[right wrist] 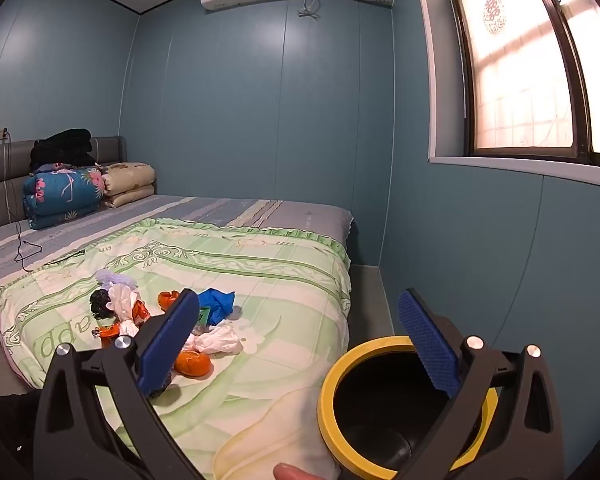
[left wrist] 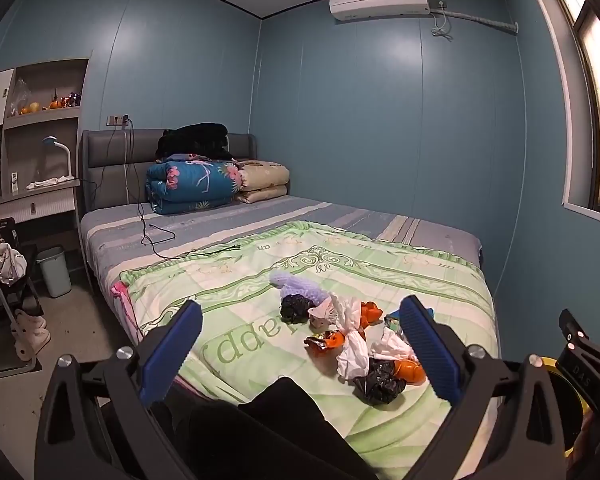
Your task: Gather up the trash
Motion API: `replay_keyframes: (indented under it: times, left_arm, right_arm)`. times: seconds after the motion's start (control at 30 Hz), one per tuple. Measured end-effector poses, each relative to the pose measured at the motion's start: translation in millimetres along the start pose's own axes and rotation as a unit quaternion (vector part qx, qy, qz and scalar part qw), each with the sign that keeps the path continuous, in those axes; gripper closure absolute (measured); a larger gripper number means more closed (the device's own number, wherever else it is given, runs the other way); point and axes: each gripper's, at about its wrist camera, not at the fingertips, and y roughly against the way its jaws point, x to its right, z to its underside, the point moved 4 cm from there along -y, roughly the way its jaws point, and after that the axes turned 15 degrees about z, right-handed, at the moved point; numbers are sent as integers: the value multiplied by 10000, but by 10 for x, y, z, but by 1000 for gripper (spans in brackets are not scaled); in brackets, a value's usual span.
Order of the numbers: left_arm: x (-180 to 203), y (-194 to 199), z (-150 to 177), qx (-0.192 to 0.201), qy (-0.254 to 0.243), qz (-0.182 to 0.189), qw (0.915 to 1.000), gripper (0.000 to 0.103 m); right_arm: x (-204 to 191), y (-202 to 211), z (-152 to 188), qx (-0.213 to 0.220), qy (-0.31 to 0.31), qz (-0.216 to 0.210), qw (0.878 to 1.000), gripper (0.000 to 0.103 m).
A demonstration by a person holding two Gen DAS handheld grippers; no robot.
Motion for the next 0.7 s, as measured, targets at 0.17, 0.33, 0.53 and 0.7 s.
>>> replay_keyframes:
  times: [0.17,0.33,0.53,0.7]
  left_arm:
    - [-3,5,-11,-14,6,9,10000,8]
    - [-5,12,-8,-16,7,12,10000,8]
    - [-9,14,6,-40,21,11,10000,8]
    - [-5,21,21,-62,35,16,10000,8]
  right_arm:
    - [2,-19,8,-11,-2,3,10000,8]
    - [-1,-22,11,-15,8,5,10000,8]
    - [8,-12,15,-25,3,-1,10000,8]
    - [1,-10,33,-30,10,-4,10000,8]
